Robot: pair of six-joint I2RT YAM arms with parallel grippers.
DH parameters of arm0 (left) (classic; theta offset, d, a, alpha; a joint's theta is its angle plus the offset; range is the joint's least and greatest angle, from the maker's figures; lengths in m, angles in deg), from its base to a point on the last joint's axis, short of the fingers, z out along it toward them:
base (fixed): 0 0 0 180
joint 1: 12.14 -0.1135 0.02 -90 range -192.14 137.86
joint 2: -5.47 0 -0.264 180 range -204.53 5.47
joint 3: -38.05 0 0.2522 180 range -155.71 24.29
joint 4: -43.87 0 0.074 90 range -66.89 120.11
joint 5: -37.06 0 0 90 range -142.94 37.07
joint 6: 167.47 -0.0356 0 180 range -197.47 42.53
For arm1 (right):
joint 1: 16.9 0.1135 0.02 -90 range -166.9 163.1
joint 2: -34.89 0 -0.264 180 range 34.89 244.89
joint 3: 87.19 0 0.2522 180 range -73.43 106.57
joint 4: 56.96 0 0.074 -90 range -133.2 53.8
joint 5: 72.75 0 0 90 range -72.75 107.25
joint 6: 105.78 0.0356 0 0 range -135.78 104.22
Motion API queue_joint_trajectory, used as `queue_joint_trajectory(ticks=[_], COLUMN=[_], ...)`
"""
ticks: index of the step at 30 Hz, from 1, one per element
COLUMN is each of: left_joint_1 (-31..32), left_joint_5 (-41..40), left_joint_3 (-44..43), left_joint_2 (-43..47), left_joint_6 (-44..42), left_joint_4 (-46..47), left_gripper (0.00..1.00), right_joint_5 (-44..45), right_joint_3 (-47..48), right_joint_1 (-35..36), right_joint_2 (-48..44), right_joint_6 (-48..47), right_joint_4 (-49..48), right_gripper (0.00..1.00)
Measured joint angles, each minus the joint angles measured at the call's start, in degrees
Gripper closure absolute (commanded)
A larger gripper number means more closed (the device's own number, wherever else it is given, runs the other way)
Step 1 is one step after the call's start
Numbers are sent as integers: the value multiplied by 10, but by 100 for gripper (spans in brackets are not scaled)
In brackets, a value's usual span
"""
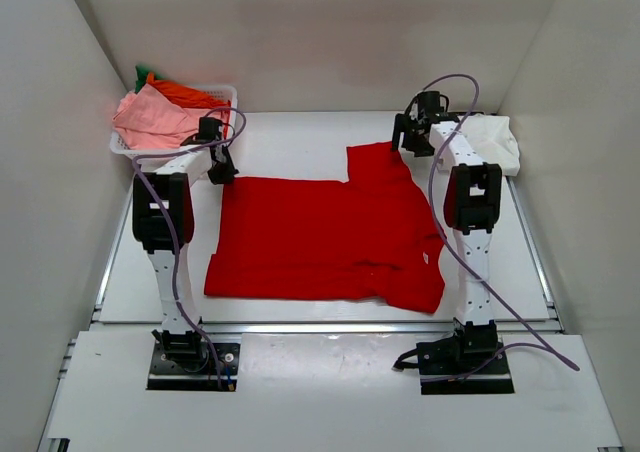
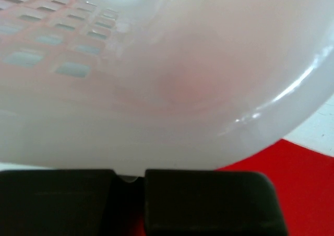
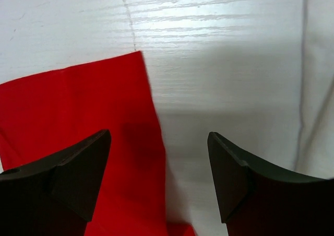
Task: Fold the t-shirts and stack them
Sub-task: Grap the side of the flattened tshirt furthest away from the robot with both arms
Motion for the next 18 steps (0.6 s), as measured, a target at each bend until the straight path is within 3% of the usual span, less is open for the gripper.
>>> queue_joint_trajectory(ticks=[7,11,14,18], left_joint_1=[-3,-5,-6,-8], left_joint_5=[13,22,27,30], left_joint_3=[1,9,14,16], left_joint_2=[1,4,6,8], left_joint_6=[-1,-1,-1,-1], left_joint_4=[1,5,5,5], left_gripper=[100,100,100,100], right_joint_5=[-57,-90,-118,-157], right_joint_3=[67,113,114,114], right_joint_1=[0,0,-1,-4], right_joint_2=[48,81,85,90], right_joint_6=[16,35,52,69], right_joint_4=[-4,-13,-17,-22], right_gripper=[27,37,51,59])
